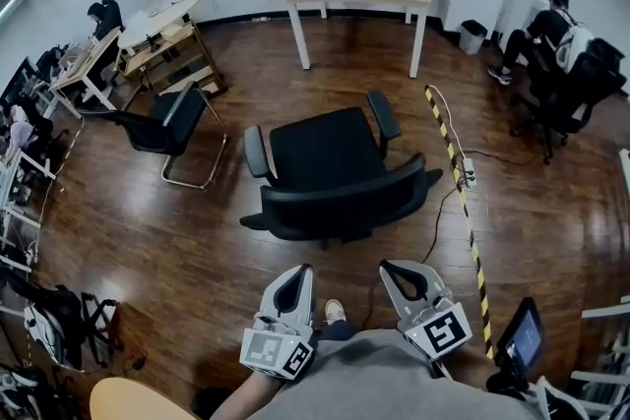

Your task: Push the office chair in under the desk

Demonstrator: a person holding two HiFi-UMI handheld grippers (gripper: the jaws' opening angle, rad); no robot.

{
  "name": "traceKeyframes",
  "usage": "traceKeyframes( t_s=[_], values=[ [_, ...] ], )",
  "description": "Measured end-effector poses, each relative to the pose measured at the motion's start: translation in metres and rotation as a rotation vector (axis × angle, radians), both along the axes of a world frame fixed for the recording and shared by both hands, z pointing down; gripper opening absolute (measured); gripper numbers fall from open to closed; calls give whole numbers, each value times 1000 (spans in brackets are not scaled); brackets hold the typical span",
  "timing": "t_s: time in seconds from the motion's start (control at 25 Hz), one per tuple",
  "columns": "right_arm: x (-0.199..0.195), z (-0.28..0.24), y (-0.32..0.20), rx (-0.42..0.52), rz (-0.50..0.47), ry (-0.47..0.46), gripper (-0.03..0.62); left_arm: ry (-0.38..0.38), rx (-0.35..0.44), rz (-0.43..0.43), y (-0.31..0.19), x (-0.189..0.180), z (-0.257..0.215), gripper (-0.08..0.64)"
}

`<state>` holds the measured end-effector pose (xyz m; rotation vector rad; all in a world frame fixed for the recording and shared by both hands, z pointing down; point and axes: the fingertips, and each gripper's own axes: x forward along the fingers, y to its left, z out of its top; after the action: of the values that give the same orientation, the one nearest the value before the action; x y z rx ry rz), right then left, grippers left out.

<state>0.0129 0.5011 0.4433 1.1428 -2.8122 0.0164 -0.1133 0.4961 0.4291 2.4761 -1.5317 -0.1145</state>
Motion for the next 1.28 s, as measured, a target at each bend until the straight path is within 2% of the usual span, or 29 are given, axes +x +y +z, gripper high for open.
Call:
traceKeyframes(
  t_s=[0.16,0.36,0.6,0.76,0.88,0.92,0.96,1.08,1.2,1.28],
  values=[
    [-9,-1,-20,8,47,1,0,-3,-1,19,-22,-17,4,3],
    [-4,-5,-39,20,51,3,0,1,-10,2,-41,-19,5,3],
    [9,-4,-57,24,18,12,0,-5,-10,-55,-51,-18,8,3],
    [41,-9,-68,45,58,1,0,-35,13,-130,-57,-35,6,3],
    [77,-13,-84,77,112,11,35,-37,39,-183,-61,-56,1,3],
    [87,-12,-90,69,123,10,69,-37,45,-184,-62,-61,0,19],
    [93,-11,-97,57,126,13,133,-39,47,-178,-65,-64,0,99],
    [101,-6,-118,42,94,31,253,-71,33,-137,-75,-69,7,211],
    [99,4,-139,-37,44,1,308,-103,15,-84,-87,-65,13,283],
    [94,12,-153,-103,11,-28,327,-113,15,-54,-95,-61,17,303]
  ],
)
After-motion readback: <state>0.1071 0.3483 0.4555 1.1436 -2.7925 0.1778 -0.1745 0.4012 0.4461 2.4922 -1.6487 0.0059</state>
